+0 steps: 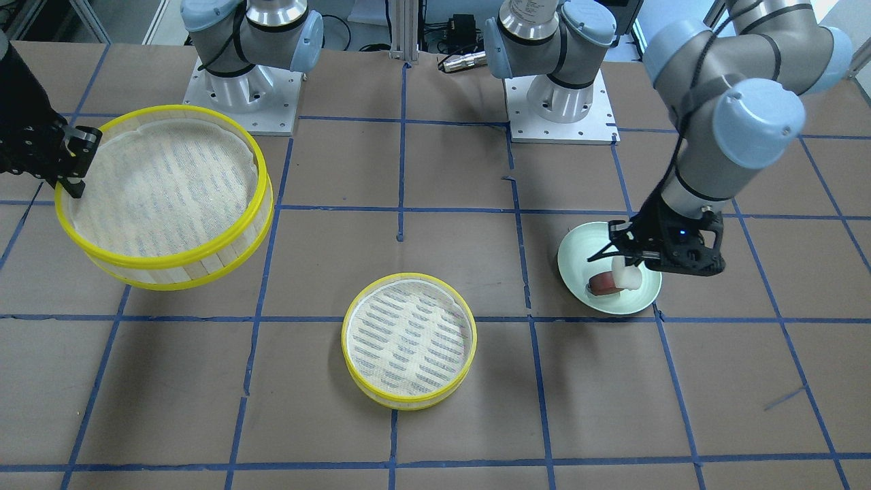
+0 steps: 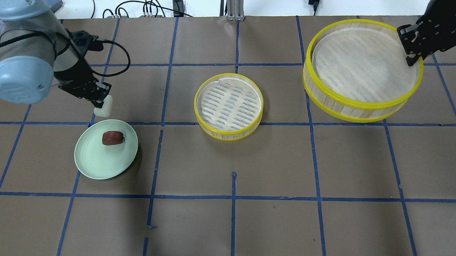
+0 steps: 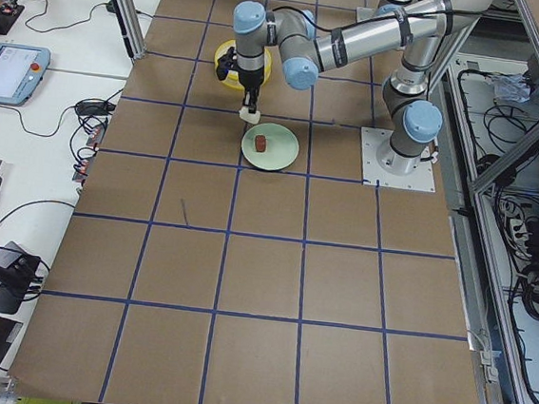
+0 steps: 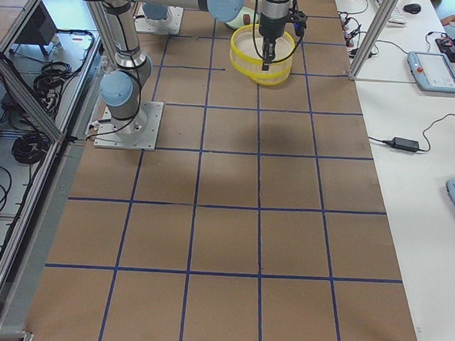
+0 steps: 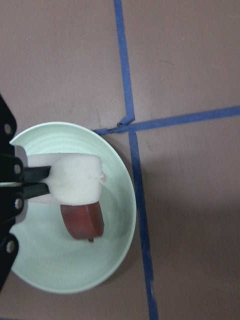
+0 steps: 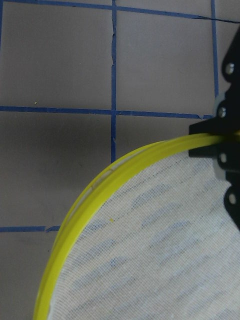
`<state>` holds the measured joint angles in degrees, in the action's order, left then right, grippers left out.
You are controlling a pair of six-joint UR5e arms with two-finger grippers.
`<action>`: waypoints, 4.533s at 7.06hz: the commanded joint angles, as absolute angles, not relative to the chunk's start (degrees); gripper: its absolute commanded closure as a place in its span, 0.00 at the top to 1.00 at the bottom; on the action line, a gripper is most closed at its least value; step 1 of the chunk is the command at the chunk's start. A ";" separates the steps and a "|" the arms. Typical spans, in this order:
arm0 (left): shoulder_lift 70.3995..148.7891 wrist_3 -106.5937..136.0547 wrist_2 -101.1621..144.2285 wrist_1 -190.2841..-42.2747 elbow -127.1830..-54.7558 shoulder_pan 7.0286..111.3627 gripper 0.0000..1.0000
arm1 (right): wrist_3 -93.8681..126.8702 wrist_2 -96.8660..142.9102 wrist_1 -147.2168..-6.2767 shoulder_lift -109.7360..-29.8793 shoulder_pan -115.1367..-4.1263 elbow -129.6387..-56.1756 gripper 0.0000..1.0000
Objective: Place buns in different layers of steamer
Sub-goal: 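Carry the white bun with the left gripper over the lower steamer tier, then release the white bun into the lower tier and raise the left gripper, then set the held top tier back onto the lower tier with the right gripper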
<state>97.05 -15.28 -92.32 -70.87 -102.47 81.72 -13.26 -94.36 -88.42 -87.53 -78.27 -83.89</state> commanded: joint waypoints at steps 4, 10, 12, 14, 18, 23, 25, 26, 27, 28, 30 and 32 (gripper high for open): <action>110.09 10.96 -84.29 -48.83 -98.26 102.91 0.06 | -13.36 -94.48 -88.33 -87.45 -78.49 -84.20 0.03; 108.75 12.66 -85.17 -47.53 -98.00 103.19 1.00 | -12.40 -94.13 -88.42 -86.93 -78.75 -84.20 0.03; 102.26 3.84 -84.73 -57.95 -97.91 96.11 1.00 | -4.62 -90.10 -89.29 -84.05 -80.50 -84.90 0.02; 94.96 -3.66 -84.90 -73.73 -94.86 88.11 1.00 | 5.20 -92.19 -97.51 -79.13 -92.05 -85.16 0.02; 87.02 -13.18 -88.50 -93.86 -89.55 83.05 1.00 | 23.17 -93.08 -109.83 -66.73 -104.22 -84.64 0.02; 87.19 -13.01 -87.63 -93.96 -90.88 83.14 1.00 | 21.26 -93.60 -116.26 -64.77 -104.50 -88.67 0.02; 87.01 -13.10 -87.54 -93.95 -91.14 83.23 1.00 | 22.06 -92.21 -116.72 -64.34 -104.50 -88.94 0.02; 87.01 -13.10 -87.54 -93.96 -91.14 83.23 1.00 | 22.15 -91.41 -116.72 -64.42 -104.59 -88.86 0.03; 87.01 -13.10 -87.54 -93.96 -91.23 83.23 1.00 | 21.97 -91.49 -116.54 -64.25 -104.59 -88.94 0.02; 87.01 -13.18 -87.54 -94.04 -91.23 83.23 1.00 | 21.89 -91.49 -116.54 -64.25 -104.59 -88.95 0.03; 87.01 -13.18 -87.63 -94.04 -91.32 83.23 1.00 | 22.06 -91.49 -116.46 -64.16 -104.59 -89.12 0.03; 87.01 -13.27 -87.63 -94.04 -91.67 83.23 1.00 | 21.97 -91.49 -116.63 -64.16 -104.59 -89.56 0.03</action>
